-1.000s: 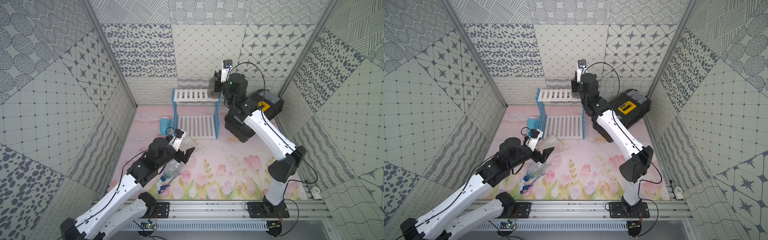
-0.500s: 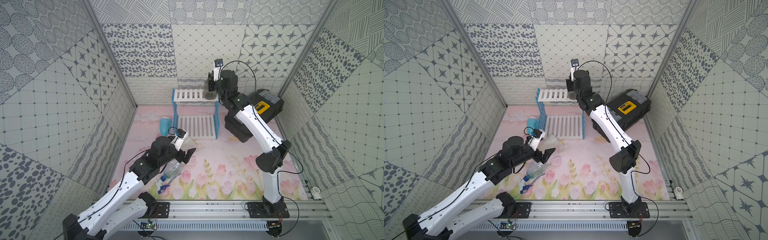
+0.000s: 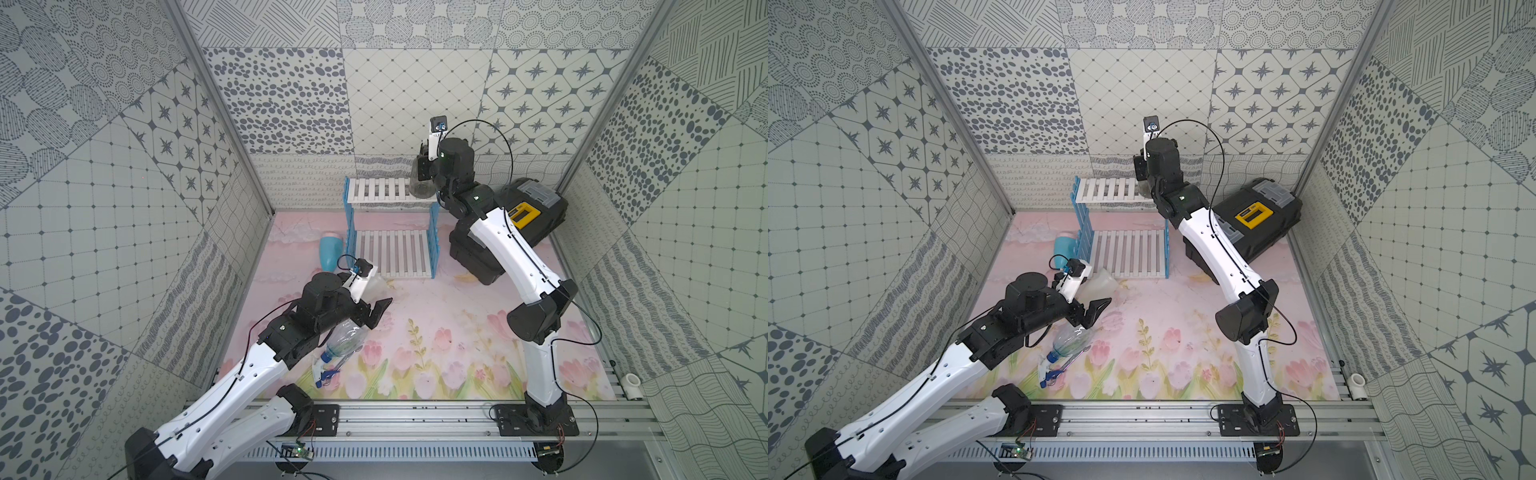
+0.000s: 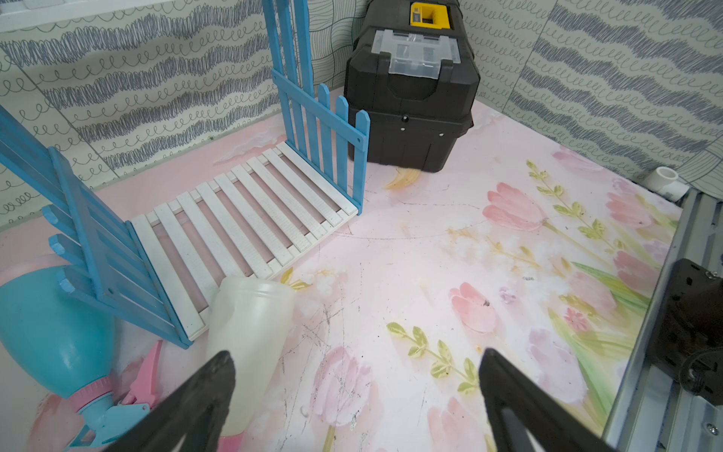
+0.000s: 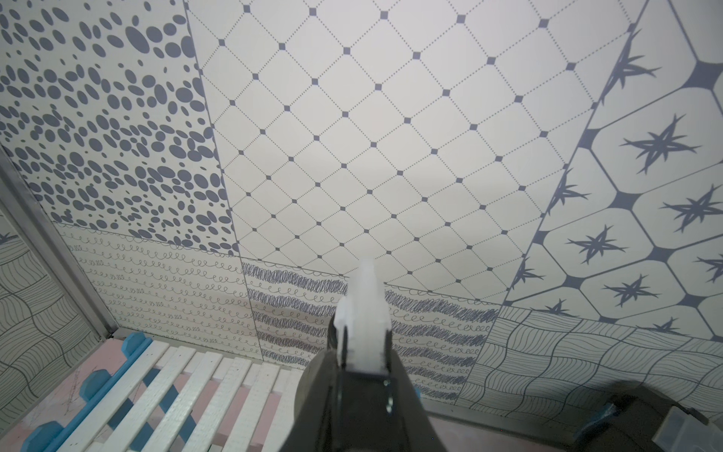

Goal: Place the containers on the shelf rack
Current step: 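Place the container on the shelf.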

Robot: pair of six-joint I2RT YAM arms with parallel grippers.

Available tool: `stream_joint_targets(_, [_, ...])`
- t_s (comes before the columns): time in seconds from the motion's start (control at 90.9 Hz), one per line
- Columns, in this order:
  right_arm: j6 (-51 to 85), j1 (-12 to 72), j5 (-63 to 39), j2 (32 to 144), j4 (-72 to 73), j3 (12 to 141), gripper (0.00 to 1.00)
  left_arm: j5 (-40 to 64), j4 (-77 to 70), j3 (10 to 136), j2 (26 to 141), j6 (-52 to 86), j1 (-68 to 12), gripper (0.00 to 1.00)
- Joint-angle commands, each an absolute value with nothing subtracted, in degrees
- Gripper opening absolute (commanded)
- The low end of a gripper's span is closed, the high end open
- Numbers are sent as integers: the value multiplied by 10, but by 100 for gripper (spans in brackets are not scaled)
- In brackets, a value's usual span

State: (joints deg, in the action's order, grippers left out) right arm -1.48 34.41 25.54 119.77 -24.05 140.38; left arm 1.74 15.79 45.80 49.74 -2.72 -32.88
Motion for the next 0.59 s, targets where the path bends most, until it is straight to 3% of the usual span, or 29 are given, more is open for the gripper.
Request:
stream_joint_targets(0.0, [-9, 340, 269, 1212, -244, 1420, 1, 35, 151, 468, 498, -29, -323, 99])
stream_joint_targets(0.352, [3, 340, 240, 1207, -249, 1421, 57, 38, 152, 468, 498, -27, -323, 99])
stream_joint_targets(0.55, [6, 341, 224, 1189, -252, 1415, 95, 39, 152, 468, 497, -26, -323, 99])
stream_joint_targets(0.583, [7, 342, 220, 1183, -253, 1411, 97, 39, 151, 468, 496, -24, -323, 99])
